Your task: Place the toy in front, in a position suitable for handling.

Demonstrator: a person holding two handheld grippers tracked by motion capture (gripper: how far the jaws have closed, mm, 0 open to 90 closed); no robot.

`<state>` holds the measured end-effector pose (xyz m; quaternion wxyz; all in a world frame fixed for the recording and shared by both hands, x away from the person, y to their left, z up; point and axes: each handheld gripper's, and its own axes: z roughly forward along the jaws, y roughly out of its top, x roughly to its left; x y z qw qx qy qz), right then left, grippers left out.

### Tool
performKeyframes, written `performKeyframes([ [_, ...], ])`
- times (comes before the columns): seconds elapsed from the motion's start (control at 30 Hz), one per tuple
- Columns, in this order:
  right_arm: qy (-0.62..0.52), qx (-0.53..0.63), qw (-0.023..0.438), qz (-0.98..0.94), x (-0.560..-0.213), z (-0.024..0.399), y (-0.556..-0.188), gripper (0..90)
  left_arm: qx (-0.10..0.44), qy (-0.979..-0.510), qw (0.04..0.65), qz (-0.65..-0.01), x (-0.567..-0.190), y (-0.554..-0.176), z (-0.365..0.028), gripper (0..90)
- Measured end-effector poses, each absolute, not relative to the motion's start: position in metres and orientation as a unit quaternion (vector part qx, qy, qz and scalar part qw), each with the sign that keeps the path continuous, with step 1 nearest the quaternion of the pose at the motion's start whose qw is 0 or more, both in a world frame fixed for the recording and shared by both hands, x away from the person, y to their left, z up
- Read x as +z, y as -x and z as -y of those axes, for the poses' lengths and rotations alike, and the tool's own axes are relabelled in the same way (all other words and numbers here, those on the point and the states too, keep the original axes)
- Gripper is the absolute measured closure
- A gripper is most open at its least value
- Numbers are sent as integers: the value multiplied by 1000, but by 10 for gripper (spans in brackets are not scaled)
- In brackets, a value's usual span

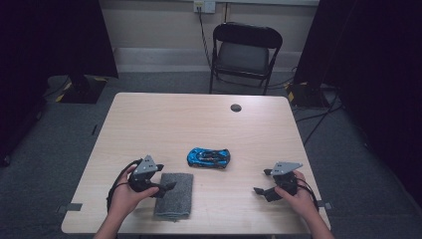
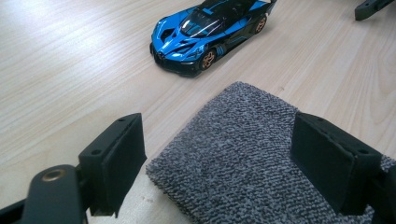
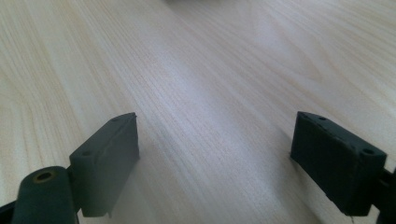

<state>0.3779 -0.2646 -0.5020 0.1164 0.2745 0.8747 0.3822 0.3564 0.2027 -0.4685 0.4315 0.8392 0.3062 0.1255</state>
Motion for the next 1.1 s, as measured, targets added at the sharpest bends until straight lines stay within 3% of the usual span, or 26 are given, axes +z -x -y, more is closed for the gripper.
performKeyframes([
  [0.43,-269,383,114,-876,-502,266,-376,144,110,-847,425,-300,-462,-370,-191,183],
  [1.1,-267,384,113,-877,-502,267,-377,144,93,-868,406,-271,-455,-421,-146,191],
])
